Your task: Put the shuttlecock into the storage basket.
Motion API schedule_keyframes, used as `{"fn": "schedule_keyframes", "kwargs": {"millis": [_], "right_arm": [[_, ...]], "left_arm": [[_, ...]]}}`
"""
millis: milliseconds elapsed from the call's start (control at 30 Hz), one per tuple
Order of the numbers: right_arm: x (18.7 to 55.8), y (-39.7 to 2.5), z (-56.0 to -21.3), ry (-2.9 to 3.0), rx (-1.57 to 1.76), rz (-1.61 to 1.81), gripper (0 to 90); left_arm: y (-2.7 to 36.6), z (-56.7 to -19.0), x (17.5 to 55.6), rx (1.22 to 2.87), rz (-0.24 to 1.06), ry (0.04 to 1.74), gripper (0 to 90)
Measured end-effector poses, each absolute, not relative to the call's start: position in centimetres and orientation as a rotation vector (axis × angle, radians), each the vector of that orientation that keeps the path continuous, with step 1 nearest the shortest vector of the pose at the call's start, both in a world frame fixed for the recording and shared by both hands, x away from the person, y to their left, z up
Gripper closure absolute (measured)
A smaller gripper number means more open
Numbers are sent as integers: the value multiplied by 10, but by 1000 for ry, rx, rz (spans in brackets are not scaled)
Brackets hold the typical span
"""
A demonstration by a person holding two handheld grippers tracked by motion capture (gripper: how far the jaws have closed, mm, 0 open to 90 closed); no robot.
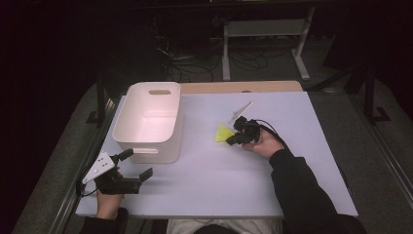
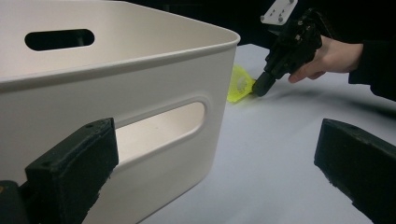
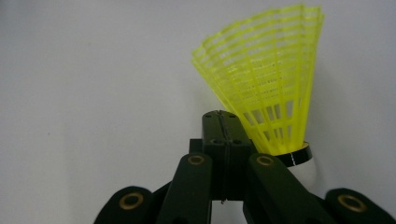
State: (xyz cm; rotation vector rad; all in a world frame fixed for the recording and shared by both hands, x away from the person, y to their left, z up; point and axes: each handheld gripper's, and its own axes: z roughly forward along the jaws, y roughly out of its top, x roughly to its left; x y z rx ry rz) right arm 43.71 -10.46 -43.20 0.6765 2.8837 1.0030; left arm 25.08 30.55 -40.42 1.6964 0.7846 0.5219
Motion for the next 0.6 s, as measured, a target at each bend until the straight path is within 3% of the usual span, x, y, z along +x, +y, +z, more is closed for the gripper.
{"fn": "schedule_keyframes", "kwargs": {"millis": [600], "right_arm": [[452,-101,-429,2841,734,1026,887]], "left_arm": [[305,-405,254,1700,512,809,0]]}}
